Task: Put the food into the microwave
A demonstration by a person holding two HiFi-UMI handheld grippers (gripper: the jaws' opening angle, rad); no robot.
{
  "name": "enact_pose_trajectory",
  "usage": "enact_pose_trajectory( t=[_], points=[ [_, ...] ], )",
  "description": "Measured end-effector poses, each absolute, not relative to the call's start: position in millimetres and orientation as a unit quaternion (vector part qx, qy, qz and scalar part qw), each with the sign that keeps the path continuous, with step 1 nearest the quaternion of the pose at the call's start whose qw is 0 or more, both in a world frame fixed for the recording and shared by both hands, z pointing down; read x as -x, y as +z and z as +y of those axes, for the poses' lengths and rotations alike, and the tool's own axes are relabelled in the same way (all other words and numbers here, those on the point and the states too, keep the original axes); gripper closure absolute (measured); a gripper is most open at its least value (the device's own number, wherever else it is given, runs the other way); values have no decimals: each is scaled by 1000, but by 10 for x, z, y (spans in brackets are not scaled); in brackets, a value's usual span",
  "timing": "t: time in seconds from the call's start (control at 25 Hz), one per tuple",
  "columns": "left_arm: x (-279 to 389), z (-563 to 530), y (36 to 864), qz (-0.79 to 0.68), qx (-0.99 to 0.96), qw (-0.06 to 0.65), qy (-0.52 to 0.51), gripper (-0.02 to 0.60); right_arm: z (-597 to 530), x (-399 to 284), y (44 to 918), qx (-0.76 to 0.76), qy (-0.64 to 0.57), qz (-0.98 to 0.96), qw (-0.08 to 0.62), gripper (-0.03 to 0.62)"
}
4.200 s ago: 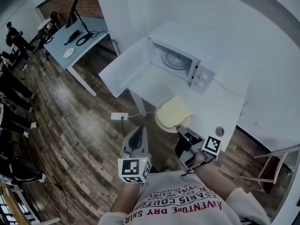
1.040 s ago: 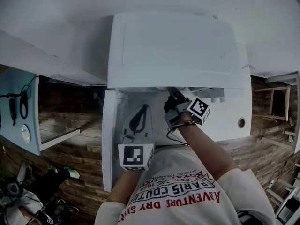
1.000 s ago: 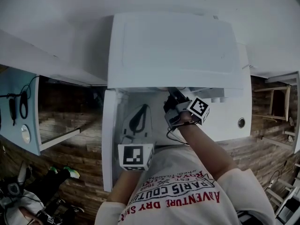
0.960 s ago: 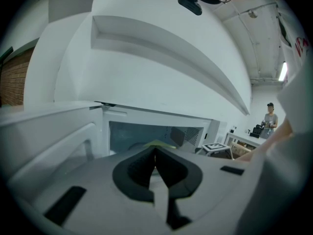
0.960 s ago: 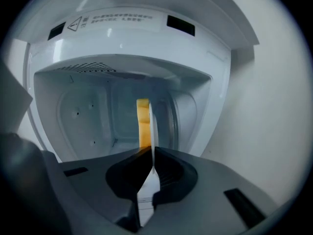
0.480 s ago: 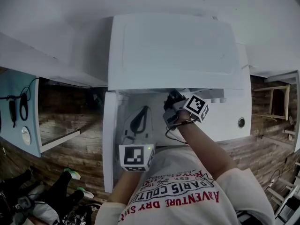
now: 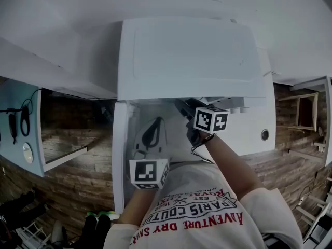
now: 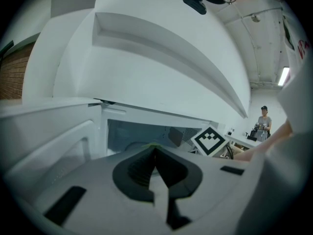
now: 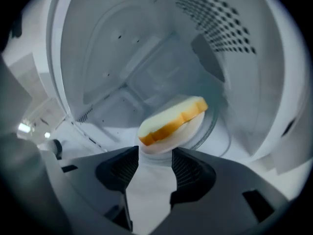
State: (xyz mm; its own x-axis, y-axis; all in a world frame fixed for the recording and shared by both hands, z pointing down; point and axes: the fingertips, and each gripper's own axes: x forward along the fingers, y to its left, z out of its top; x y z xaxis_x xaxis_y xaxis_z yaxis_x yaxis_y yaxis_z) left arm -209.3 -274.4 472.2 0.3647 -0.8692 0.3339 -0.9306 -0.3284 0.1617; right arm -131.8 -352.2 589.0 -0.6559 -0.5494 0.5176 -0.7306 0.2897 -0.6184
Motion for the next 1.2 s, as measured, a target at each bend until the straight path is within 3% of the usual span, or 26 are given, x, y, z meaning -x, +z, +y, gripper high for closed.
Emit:
enact_pose_trajectory(
  t=[0.2,0.6,0.92,1.08,1.2],
  points=[
    [2093,-2752,4718,-554,-810,167,88,575,-3406,1358,6020,-387,350,-809,270,386],
    [2121,-2727,4717,-553,-810,174,84,575,-3210,1288,6268,-355,303,-783,411,387],
    [2093,-2698,4667,-548,-815,169,81,575,-3078,1279,6188,-360,304,-787,399,406],
    [2056,-2674,4604,-545,-819,163,77,575,-3088,1161,5832,-413,265,-799,347,554],
    [1999,-2659,4554,-540,-823,156,76,575,-3041,1057,5564,-439,247,-805,313,571]
  ],
)
